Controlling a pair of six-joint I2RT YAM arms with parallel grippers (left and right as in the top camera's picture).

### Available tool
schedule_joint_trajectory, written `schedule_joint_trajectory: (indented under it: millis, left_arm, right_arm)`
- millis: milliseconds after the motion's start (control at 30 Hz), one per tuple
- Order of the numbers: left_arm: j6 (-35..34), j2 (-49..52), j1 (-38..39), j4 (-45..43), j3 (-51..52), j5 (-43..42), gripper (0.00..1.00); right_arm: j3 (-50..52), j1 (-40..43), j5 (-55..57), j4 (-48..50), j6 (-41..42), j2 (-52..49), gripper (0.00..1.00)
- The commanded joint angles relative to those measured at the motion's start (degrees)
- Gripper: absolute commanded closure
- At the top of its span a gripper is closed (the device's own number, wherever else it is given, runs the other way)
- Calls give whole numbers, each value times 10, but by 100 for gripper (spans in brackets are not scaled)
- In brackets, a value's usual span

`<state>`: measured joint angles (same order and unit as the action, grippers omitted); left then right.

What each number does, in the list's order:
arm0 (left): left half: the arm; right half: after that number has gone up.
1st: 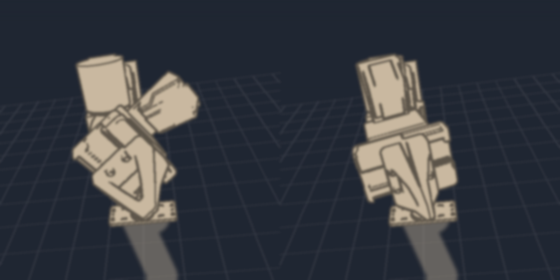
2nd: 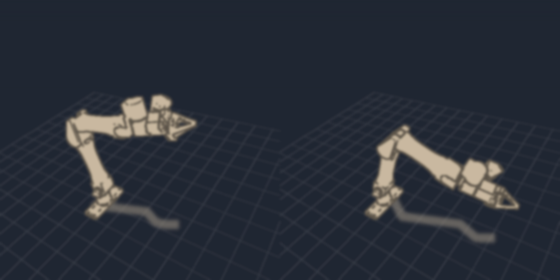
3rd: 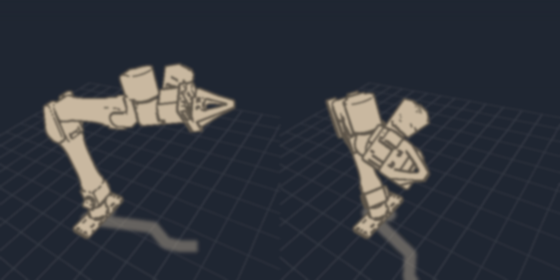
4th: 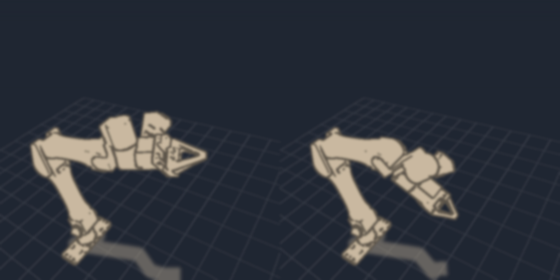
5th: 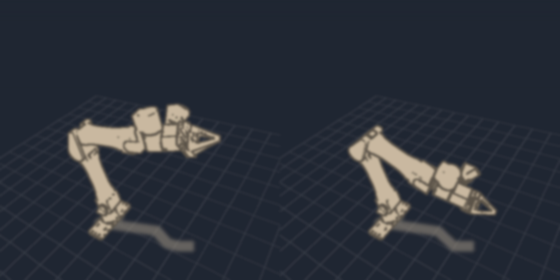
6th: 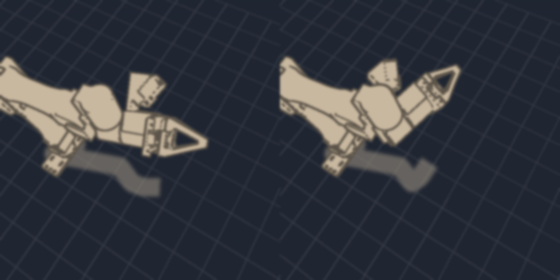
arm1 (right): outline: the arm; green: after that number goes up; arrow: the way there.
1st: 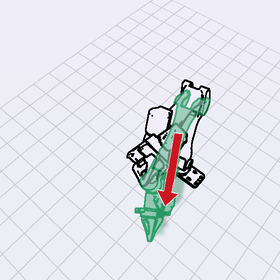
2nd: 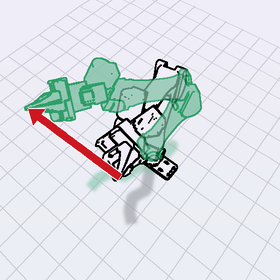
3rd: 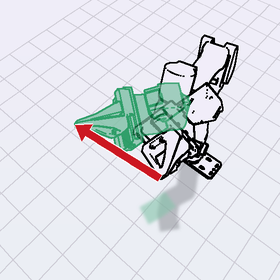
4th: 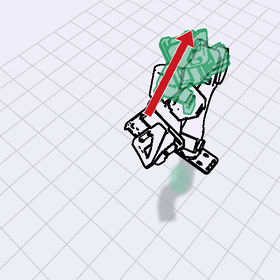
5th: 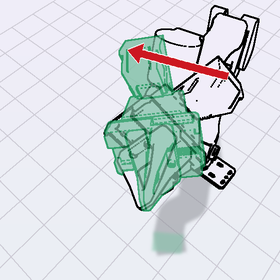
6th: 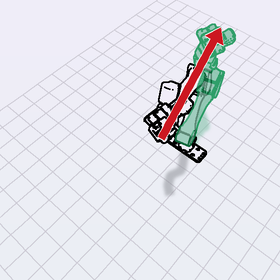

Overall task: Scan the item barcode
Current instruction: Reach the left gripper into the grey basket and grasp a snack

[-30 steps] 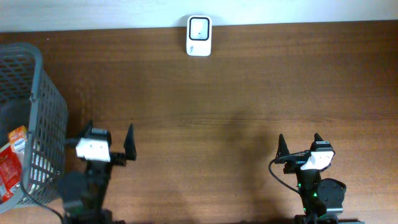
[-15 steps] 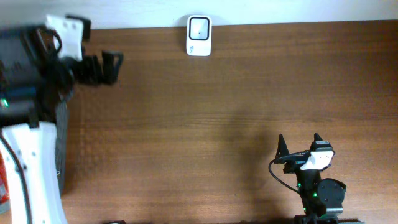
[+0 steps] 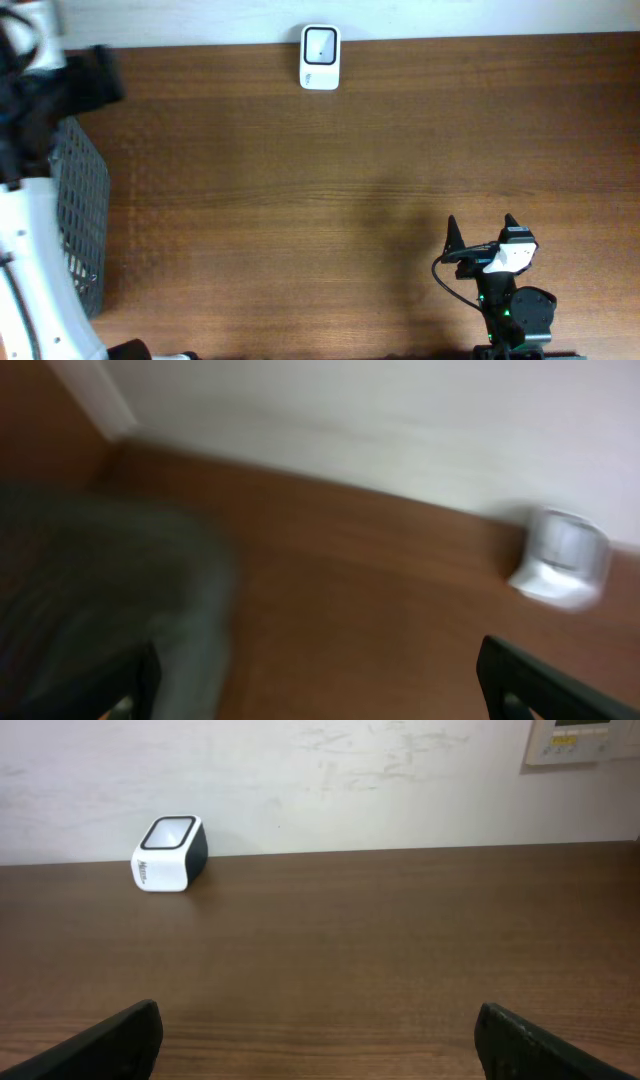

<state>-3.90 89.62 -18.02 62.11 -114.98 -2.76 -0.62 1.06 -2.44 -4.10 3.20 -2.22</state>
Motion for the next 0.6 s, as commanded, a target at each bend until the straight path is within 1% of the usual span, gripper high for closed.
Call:
schedule_joint_trajectory:
  millis: [0, 100, 200, 267, 367, 400, 467, 567]
  left_arm:
    - [-122, 4, -91, 10, 5, 95, 0]
    - [-134, 4, -134, 2, 52, 132, 0]
    - [-134, 4, -158, -31, 116, 134, 2]
    - [-134, 4, -175, -68, 170, 135, 3]
    - [-133, 4, -196, -132, 251, 135, 1]
    - [-123, 7, -201, -158, 282, 135, 1]
    - [-93, 16, -204, -187, 310, 130, 1]
    - [-58, 55, -205, -208, 316, 124, 0]
  right_arm:
    - [3, -3, -3, -2, 2, 1, 1]
    - [3, -3, -3, -2, 2, 1, 1]
    - [3, -3, -3, -2, 2, 1, 1]
    - [3, -3, -3, -2, 2, 1, 1]
    - [3, -3, -3, -2, 2, 1, 1]
    - [3, -3, -3, -2, 2, 1, 1]
    - [3, -3, -3, -2, 2, 1, 1]
    - [3, -3, -3, -2, 2, 1, 1]
